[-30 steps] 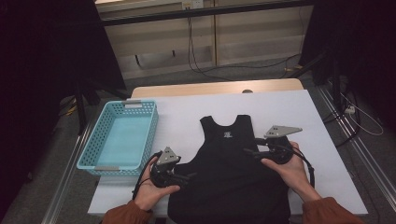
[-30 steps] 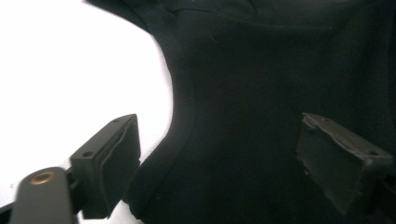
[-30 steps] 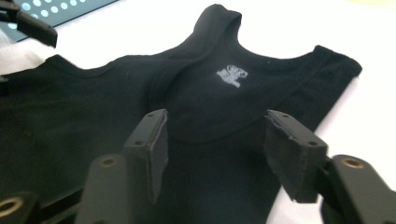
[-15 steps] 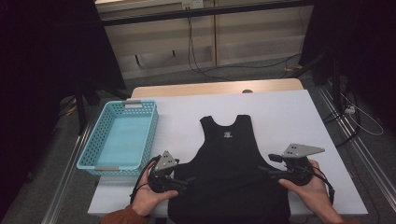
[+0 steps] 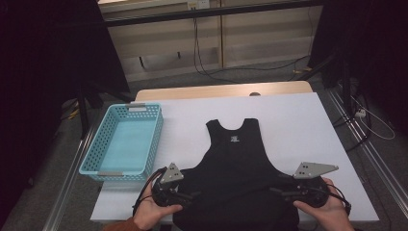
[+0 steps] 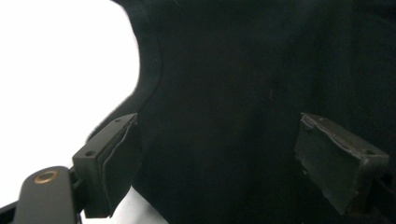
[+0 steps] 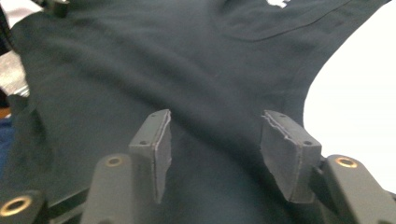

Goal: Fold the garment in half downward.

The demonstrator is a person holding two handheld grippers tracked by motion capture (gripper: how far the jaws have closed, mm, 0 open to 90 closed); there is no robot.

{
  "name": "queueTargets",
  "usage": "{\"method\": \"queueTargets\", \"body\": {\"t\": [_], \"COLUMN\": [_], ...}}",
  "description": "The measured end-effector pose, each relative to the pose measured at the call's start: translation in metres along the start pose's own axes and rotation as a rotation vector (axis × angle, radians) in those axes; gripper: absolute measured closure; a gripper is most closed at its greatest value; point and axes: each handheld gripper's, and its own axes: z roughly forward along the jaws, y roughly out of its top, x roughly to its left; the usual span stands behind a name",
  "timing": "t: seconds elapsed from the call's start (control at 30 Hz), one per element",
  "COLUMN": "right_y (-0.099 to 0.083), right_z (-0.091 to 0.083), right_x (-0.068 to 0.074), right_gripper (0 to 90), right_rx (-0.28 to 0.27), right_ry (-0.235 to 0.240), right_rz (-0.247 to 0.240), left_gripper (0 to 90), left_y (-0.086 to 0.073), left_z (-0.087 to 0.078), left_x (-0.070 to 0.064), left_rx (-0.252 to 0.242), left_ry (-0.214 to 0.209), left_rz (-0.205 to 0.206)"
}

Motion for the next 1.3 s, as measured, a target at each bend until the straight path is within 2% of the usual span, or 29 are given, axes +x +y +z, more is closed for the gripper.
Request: {"method": "queueTargets", "body": {"t": [0.1,0.23,0.27,0.37,0.4,0.43,0.53,0.57,0.6,0.63,0.7,0.73,0.77,0.8,0.83,0.87,0.9,0.97,1.07,1.1,1.2,1.3], "right_y": [-0.003,-0.006,-0.007,-0.007,-0.008,-0.008,-0.005,-0.004,-0.003,-0.001,0.0,0.0,-0.001,-0.001,-0.002,-0.002,-0.001,-0.001,-0.003,-0.004,-0.005,-0.006], "right_z": [0.001,0.005,0.006,0.011,0.014,0.016,0.025,0.029,0.03,0.032,0.032,0.03,0.029,0.028,0.028,0.028,0.028,0.028,0.026,0.025,0.023,0.022], "right_x": [0.005,0.012,0.014,0.015,0.015,0.015,0.017,0.018,0.019,0.02,0.021,0.022,0.022,0.022,0.023,0.024,0.026,0.028,0.031,0.034,0.039,0.045], "right_gripper": [45.3,46.7,46.8,46.1,44.8,43.9,41.3,40.6,40.8,43.2,51.2,65.7,75.1,82.7,88.4,89.0,89.3,89.8,90.0,90.0,90.0,90.0], "right_rx": [0.026,0.08,0.096,0.127,0.149,0.16,0.184,0.198,0.198,0.207,0.211,0.214,0.215,0.215,0.216,0.219,0.22,0.221,0.223,0.225,0.229,0.232], "right_ry": [0.021,0.049,0.046,0.054,0.063,0.061,0.058,0.05,0.047,0.04,0.038,0.048,0.058,0.068,0.091,0.085,0.078,0.071,0.098,0.11,0.117,0.132], "right_rz": [-0.002,-0.049,-0.063,-0.079,-0.086,-0.089,-0.112,-0.126,-0.139,-0.135,-0.134,-0.135,-0.135,-0.132,-0.125,-0.127,-0.137,-0.152,-0.163,-0.171,-0.175,-0.178], "left_gripper": [23.6,34.2,35.7,35.8,34.8,33.6,30.0,29.1,29.0,29.4,36.1,48.6,60.2,66.9,75.9,85.9,87.3,88.8,89.2,89.2,89.3,89.3], "left_y": [0.0,0.002,0.002,0.002,0.001,0.002,0.002,0.002,0.002,0.002,0.003,0.003,0.003,0.002,0.002,0.002,0.001,0.002,0.0,-0.001,-0.003,-0.005], "left_z": [0.0,0.004,0.006,0.014,0.015,0.015,0.019,0.019,0.02,0.02,0.017,0.015,0.014,0.013,0.012,0.011,0.011,0.009,0.004,0.004,0.0,-0.004], "left_x": [-0.004,-0.013,-0.015,-0.022,-0.023,-0.023,-0.024,-0.023,-0.024,-0.025,-0.027,-0.027,-0.028,-0.028,-0.026,-0.025,-0.025,-0.026,-0.027,-0.027,-0.027,-0.031], "left_rx": [0.021,0.059,0.059,0.088,0.085,0.096,0.074,0.083,0.079,0.081,0.094,0.093,0.087,0.087,0.096,0.095,0.09,0.108,0.126,0.119,0.119,0.126], "left_ry": [-0.032,-0.064,-0.065,-0.074,-0.064,-0.063,-0.065,-0.068,-0.063,-0.058,-0.062,-0.073,-0.081,-0.084,-0.081,-0.077,-0.086,-0.078,-0.082,-0.083,-0.089,-0.092], "left_rz": [0.003,0.054,0.053,0.077,0.088,0.113,0.11,0.117,0.101,0.094,0.099,0.107,0.1,0.099,0.1,0.095,0.072,0.088,0.102,0.086,0.072,0.081]}}
